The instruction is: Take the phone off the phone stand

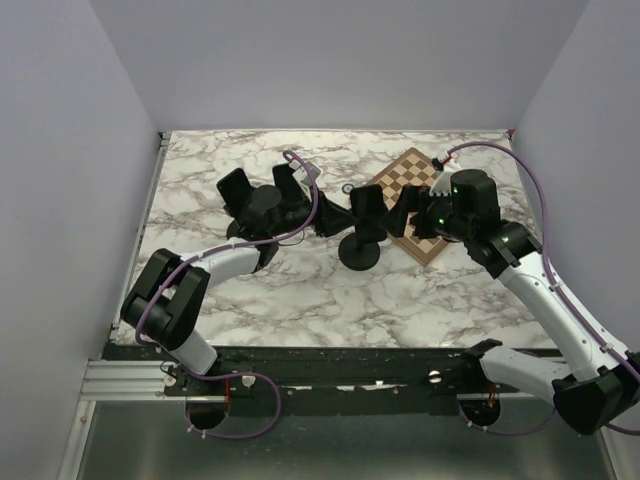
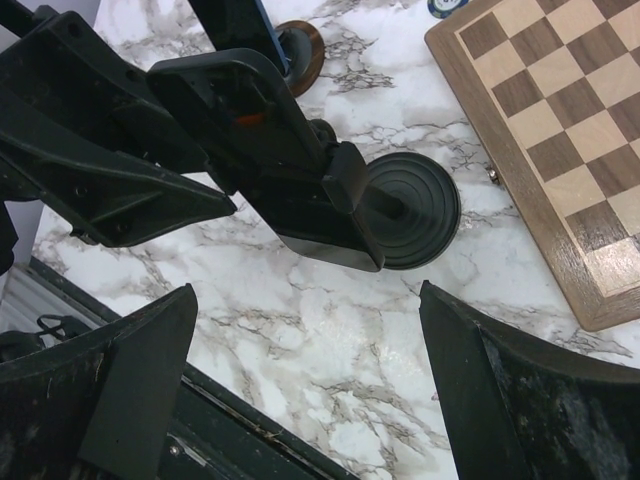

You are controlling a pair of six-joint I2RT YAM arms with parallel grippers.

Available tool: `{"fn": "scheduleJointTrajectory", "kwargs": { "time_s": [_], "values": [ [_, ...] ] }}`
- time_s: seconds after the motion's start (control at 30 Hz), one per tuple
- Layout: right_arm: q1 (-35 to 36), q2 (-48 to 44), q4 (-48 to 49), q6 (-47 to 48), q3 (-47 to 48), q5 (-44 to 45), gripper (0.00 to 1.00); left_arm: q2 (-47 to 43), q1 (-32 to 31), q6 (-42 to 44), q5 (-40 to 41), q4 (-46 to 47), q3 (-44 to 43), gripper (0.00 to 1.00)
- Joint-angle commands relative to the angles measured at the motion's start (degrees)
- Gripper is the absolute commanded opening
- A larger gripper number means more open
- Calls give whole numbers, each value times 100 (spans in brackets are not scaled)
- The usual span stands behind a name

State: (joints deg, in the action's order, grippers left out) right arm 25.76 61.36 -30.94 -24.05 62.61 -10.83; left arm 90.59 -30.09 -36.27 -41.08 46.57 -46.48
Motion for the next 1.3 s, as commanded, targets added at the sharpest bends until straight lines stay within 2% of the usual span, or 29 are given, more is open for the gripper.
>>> {"fn": "scheduleJointTrajectory", "kwargs": {
  "time_s": [0.0, 0.07, 0.2, 0.27, 0.33, 0.4, 0.47, 0.9, 1.1, 1.27],
  "values": [
    [185, 111, -34, -13, 229, 347, 100, 107, 20, -45, -301, 408, -84, 46],
    [230, 135, -44, -13, 265, 430, 100, 147, 20, -55, -354, 434, -116, 41],
    [292, 177, -42, -12, 312, 507, 100, 191, 20, -82, -385, 461, -157, 37],
    [336, 230, -52, -12, 335, 582, 100, 196, 20, -65, -380, 469, -160, 30],
    [409, 291, -69, -7, 376, 734, 100, 192, 20, -64, -372, 517, -134, 21],
    [567, 397, -149, 9, 491, 1050, 100, 185, 12, -100, -358, 545, -117, 6],
    [802, 541, -265, 61, 664, 1571, 100, 145, -12, -159, -289, 602, -49, 0],
    [2234, 1365, -397, 21, 1425, 3920, 100, -49, -414, -287, 379, 631, 272, 0],
    [2557, 1609, -659, -156, 1561, 4990, 100, -271, -506, -221, 843, 652, 482, 0],
    [2636, 1677, -841, -135, 1675, 5437, 100, -390, -549, -69, 1005, 475, 499, 0]
  ]
}}
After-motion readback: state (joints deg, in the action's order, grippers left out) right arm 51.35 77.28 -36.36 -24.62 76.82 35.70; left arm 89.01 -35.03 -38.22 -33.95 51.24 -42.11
